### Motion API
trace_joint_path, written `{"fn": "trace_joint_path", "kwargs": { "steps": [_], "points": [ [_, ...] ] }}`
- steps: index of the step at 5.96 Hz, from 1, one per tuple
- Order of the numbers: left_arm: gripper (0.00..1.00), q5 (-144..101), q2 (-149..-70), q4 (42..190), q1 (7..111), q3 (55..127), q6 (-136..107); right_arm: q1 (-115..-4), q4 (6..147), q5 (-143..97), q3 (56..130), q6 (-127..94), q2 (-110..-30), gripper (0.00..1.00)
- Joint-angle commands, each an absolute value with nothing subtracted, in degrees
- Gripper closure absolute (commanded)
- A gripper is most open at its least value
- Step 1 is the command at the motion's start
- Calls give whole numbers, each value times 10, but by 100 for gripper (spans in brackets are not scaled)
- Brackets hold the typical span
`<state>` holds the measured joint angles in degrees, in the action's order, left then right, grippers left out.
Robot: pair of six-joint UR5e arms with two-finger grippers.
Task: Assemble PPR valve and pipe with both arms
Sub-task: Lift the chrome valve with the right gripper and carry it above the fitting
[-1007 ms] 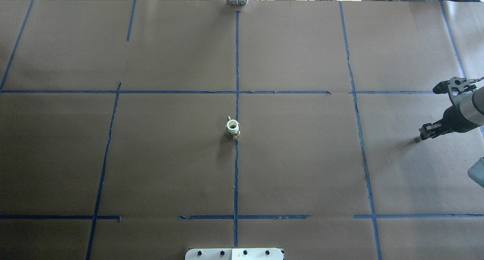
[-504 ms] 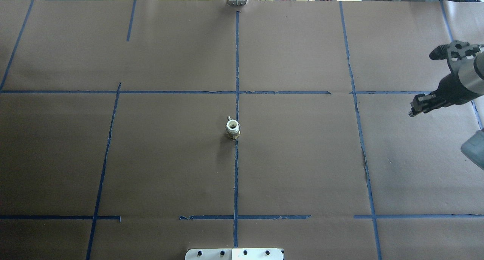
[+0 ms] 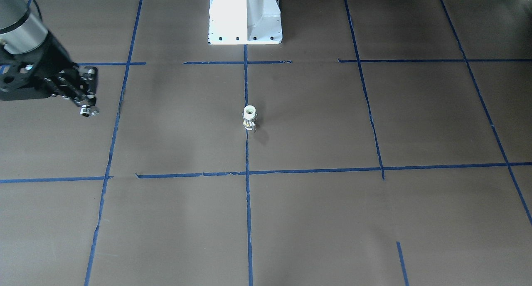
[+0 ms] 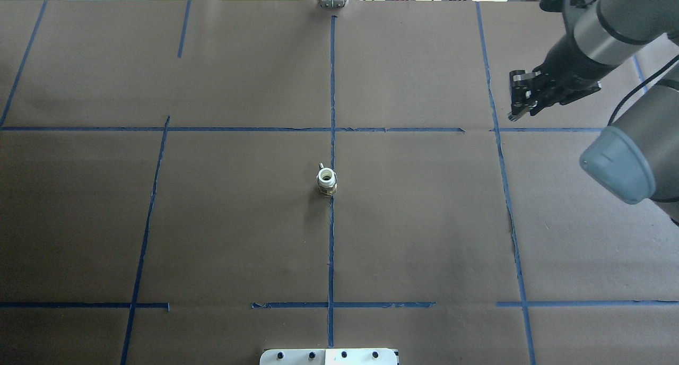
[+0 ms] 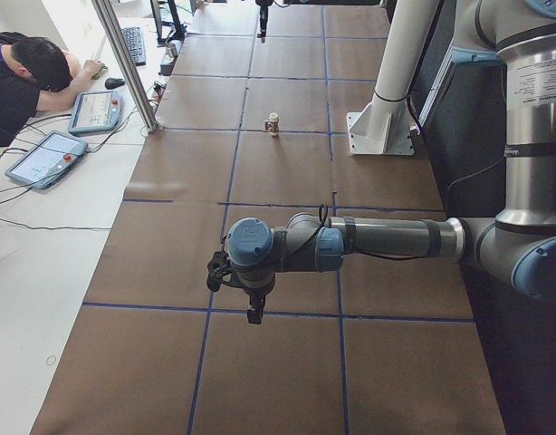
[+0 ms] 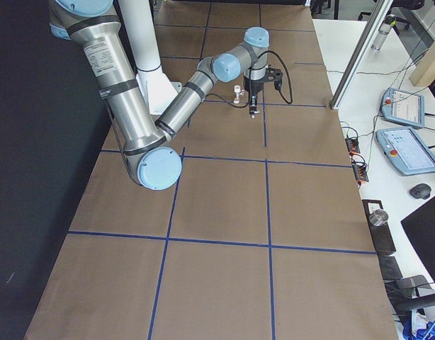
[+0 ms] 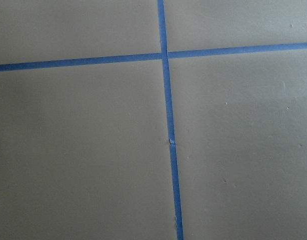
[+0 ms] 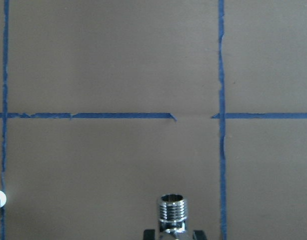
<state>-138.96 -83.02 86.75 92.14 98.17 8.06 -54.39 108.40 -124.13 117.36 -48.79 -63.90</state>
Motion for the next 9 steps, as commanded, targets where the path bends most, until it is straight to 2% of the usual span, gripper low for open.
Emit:
{"fn": "trace_joint_path", "kwargs": {
  "steps": [1, 3, 5, 7, 9],
  "points": [
    [0, -1390, -831, 867, 921, 982, 78, -435, 1094, -1168, 1150, -619, -561, 100],
    [0, -1390, -831, 867, 921, 982, 78, -347, 1093, -1101, 1092, -727, -480, 100],
    [0, -1390, -831, 867, 921, 981, 78, -324, 1092, -1078, 954, -852, -348, 100],
    [0, -1390, -831, 867, 921, 981, 78, -323, 1081, -1081, 946, -1030, -338, 100],
    [0, -1390, -832, 867, 921, 981, 78, -316, 1063, -1081, 940, -1043, -359, 100]
  ]
}}
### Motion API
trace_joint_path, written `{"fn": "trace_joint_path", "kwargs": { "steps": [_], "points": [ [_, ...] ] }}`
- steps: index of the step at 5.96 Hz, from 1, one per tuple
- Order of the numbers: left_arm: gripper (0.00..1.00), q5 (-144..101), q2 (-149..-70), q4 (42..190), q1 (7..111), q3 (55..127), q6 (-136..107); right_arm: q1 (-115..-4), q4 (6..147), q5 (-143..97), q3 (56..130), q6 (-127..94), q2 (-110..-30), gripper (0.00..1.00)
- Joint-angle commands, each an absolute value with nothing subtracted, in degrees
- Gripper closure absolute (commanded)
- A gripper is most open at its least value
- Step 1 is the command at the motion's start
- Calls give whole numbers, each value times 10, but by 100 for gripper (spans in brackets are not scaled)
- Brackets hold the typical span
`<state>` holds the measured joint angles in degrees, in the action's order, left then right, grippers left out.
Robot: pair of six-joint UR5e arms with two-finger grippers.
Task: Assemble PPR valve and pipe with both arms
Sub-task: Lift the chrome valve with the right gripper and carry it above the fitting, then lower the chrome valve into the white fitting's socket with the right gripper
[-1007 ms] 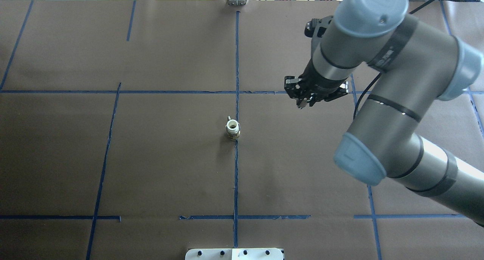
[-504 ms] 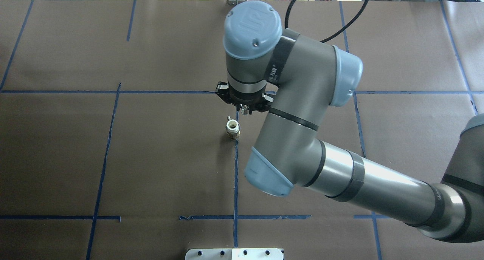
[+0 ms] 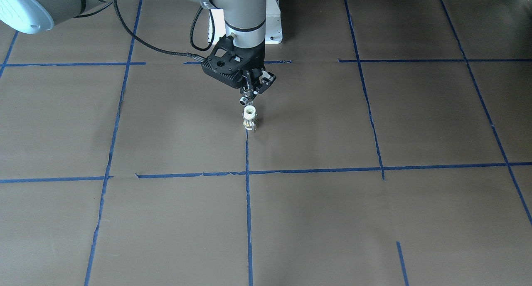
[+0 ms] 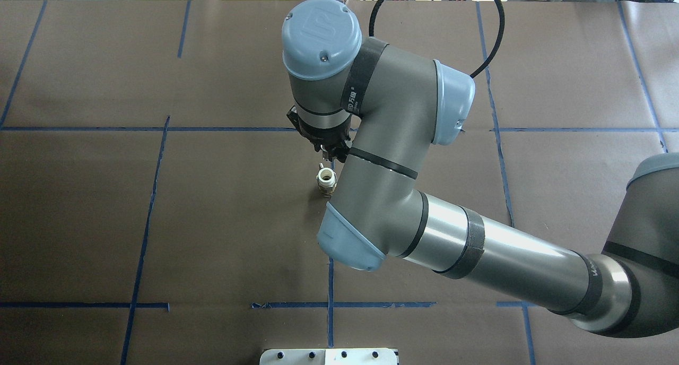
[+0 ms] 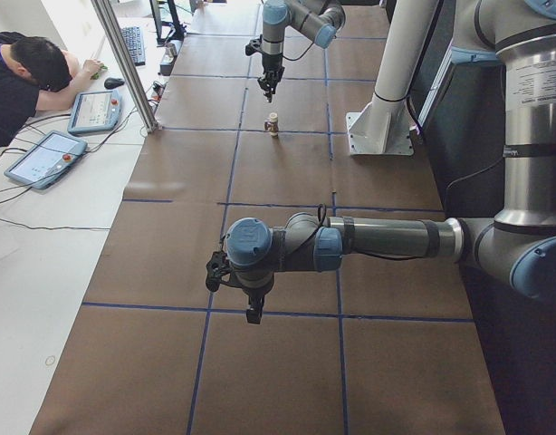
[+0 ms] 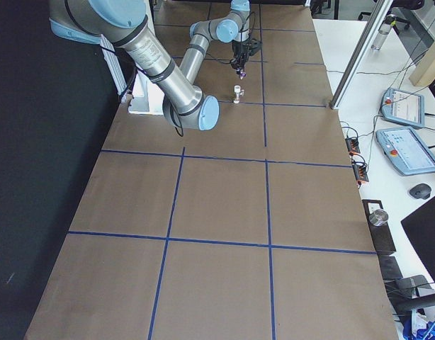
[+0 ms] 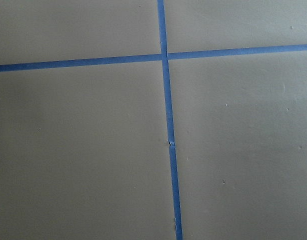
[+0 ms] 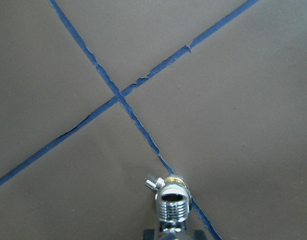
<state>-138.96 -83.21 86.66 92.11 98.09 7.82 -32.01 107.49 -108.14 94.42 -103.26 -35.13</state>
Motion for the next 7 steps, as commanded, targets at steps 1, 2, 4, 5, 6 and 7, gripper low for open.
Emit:
{"fn": "trace_joint_path", "kwargs": {
  "steps": [1, 2, 4, 5, 6, 7],
  "points": [
    [0, -1390, -832, 867, 920, 981, 78, -309, 1038, -1079, 929, -1044, -370, 100],
    [0, -1390, -832, 867, 921, 981, 78, -308, 1035, -1079, 919, -1044, -369, 100],
    [0, -1390, -832, 867, 920, 981, 78, -300, 1027, -1077, 907, -1045, -370, 100],
    [0, -1390, -832, 867, 920, 981, 78, -299, 1015, -1077, 895, -1045, -370, 100],
    [0, -1390, -832, 867, 920, 981, 78, -297, 1013, -1077, 894, -1045, -370, 100],
    [0, -1390, -832, 867, 920, 981, 78, -296, 1013, -1077, 894, -1046, -369, 100]
  ]
}}
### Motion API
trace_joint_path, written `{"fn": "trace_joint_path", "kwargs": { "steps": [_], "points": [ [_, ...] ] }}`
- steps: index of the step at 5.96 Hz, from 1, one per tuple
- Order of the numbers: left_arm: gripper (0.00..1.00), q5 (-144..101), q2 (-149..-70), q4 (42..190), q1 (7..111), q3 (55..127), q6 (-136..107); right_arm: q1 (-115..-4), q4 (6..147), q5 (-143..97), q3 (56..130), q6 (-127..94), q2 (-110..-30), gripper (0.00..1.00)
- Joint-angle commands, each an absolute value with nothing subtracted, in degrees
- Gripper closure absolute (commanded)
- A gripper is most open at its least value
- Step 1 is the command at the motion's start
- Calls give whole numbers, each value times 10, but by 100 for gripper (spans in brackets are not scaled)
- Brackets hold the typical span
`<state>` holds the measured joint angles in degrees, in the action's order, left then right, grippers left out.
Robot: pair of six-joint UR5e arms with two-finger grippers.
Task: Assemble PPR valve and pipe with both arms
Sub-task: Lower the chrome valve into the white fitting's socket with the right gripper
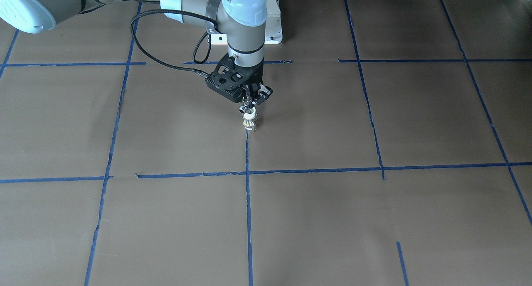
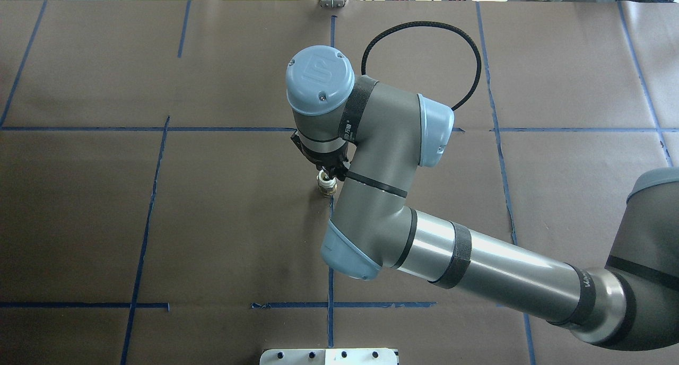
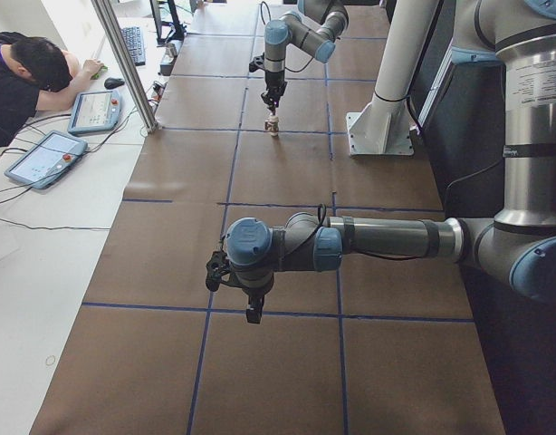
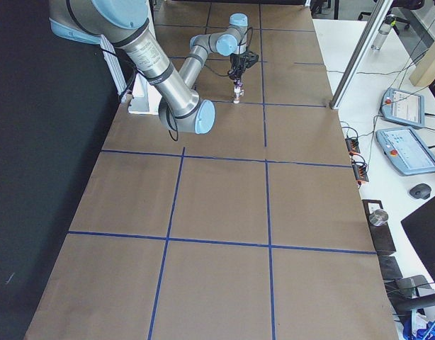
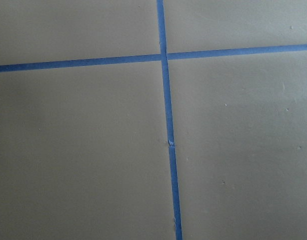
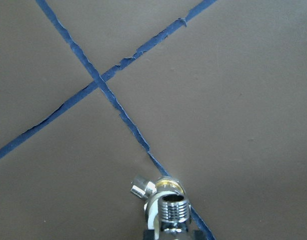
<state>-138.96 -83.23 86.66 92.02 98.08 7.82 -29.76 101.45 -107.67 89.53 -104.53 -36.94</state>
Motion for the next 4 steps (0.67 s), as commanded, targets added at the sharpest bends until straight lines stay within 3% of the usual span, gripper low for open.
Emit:
{"fn": "trace_joint_path", "kwargs": {
  "steps": [1, 4],
  "points": [
    [0, -1390, -832, 867, 920, 981, 78, -294, 1013, -1077, 894, -1046, -369, 100],
    [0, -1390, -832, 867, 919, 980, 78, -290, 1013, -1076, 893, -1045, -371, 100]
  ]
}}
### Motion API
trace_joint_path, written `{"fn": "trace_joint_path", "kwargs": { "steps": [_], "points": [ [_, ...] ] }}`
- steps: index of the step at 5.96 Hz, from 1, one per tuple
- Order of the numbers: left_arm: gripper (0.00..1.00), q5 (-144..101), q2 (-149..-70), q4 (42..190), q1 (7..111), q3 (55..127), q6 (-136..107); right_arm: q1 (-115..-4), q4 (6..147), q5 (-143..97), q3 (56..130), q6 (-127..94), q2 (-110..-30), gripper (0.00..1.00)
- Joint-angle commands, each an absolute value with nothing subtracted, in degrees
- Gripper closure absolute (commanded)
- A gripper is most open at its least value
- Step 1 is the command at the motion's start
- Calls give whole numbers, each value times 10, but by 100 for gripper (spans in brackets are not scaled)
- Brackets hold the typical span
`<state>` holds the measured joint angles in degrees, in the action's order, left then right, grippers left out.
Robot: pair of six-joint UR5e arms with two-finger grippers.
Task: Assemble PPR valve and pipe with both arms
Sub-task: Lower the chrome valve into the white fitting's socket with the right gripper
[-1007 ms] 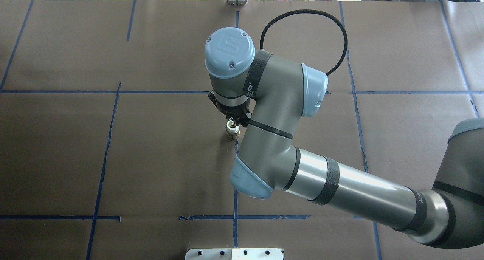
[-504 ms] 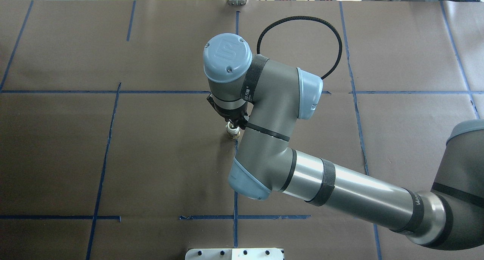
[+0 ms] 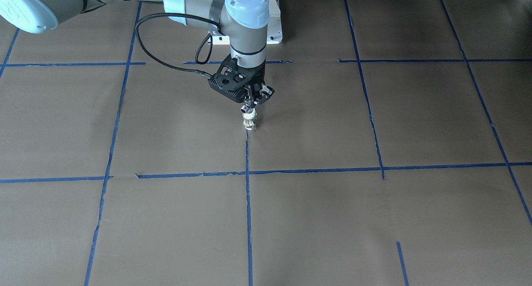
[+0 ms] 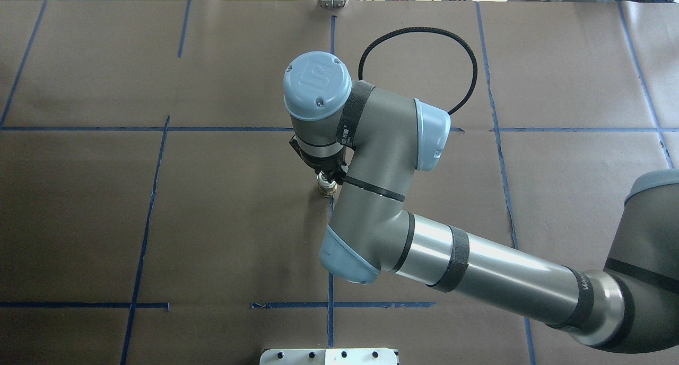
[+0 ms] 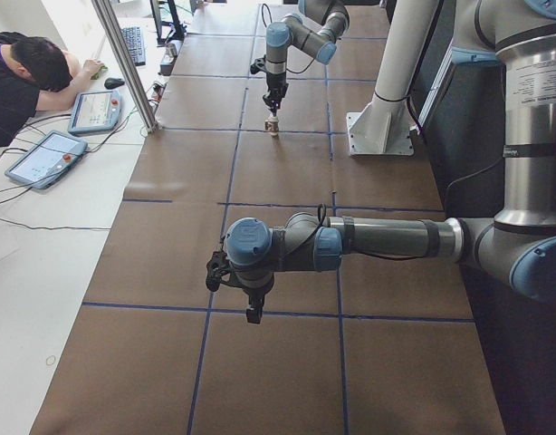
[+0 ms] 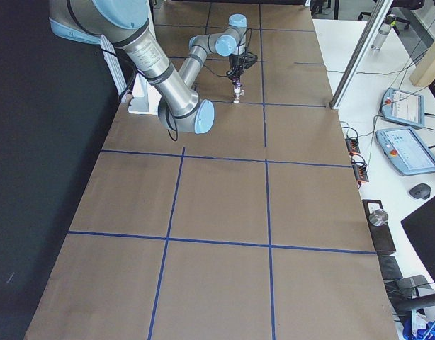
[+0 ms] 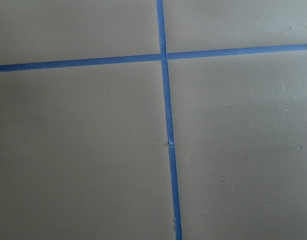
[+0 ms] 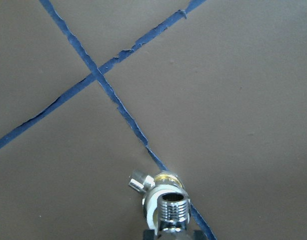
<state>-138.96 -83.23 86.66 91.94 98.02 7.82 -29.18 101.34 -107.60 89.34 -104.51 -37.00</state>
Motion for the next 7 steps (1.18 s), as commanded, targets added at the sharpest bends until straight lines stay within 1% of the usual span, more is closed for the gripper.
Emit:
{"fn": "trace_joint_path", "kwargs": {
  "steps": [1, 2, 3, 4, 7],
  "points": [
    [0, -1390, -832, 867, 919, 979, 78, -288, 1013, -1076, 892, -1044, -374, 100],
    [0, -1390, -832, 867, 919, 979, 78, -288, 1013, -1077, 890, -1042, -375, 97],
    [0, -1390, -832, 867, 919, 979, 78, -289, 1012, -1077, 889, -1033, -377, 65],
    [0, -1390, -832, 867, 919, 977, 78, -288, 979, -1076, 871, -1034, -378, 1],
    [0, -1390, -833, 867, 919, 975, 78, -294, 974, -1075, 870, -1000, -376, 0]
  ]
}}
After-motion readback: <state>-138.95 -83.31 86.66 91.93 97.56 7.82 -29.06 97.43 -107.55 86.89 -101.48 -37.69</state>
